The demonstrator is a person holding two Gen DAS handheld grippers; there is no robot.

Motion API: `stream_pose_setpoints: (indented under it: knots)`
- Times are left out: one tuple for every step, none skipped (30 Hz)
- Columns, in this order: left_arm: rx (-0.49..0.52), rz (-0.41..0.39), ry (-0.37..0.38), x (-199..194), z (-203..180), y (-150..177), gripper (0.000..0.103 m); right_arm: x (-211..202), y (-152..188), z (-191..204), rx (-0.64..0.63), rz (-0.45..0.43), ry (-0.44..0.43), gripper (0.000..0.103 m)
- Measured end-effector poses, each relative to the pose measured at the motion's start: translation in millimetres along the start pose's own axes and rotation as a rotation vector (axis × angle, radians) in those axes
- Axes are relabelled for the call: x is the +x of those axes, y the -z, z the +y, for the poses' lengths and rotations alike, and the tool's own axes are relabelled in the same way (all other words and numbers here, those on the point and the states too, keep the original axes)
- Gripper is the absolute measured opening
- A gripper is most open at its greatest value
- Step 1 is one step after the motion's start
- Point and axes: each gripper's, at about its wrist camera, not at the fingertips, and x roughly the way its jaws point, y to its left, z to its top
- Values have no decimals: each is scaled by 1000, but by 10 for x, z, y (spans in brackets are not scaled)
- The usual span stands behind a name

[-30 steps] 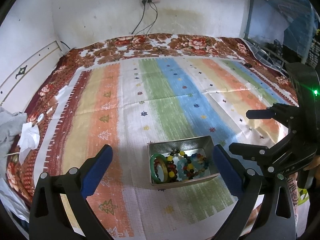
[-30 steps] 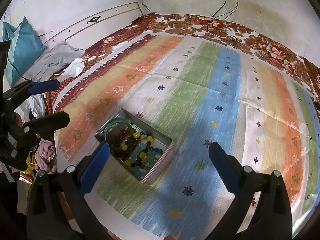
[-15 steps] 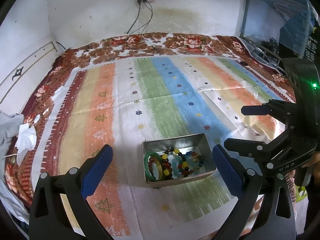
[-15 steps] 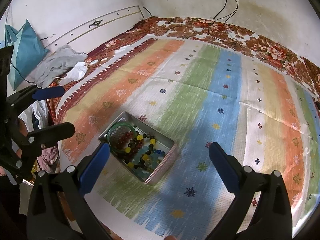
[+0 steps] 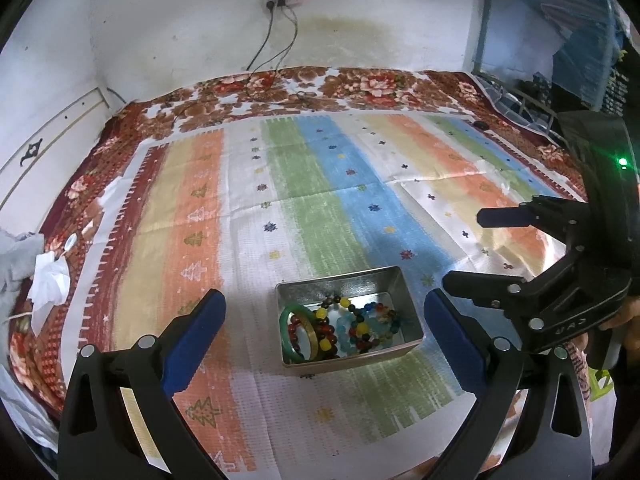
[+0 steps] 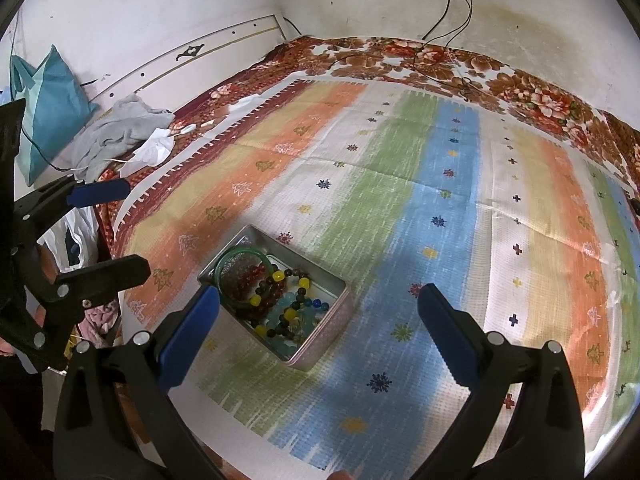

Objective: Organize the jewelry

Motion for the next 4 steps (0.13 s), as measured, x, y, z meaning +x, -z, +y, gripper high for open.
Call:
stream_pose_setpoints:
  knots:
    - [-1, -6, 0, -13, -1, -6, 97, -1, 3, 9, -2, 2, -1, 98]
    - [-4, -10, -4, -20, 3, -11, 97, -1, 0, -1, -1, 1, -2, 98]
    - [-7, -13, -4, -25, 6, -15, 97, -6, 4, -2, -2, 0, -2, 98]
    - [-10, -14, -2, -31, 12, -20, 97, -10, 7, -3, -1, 1, -3, 98]
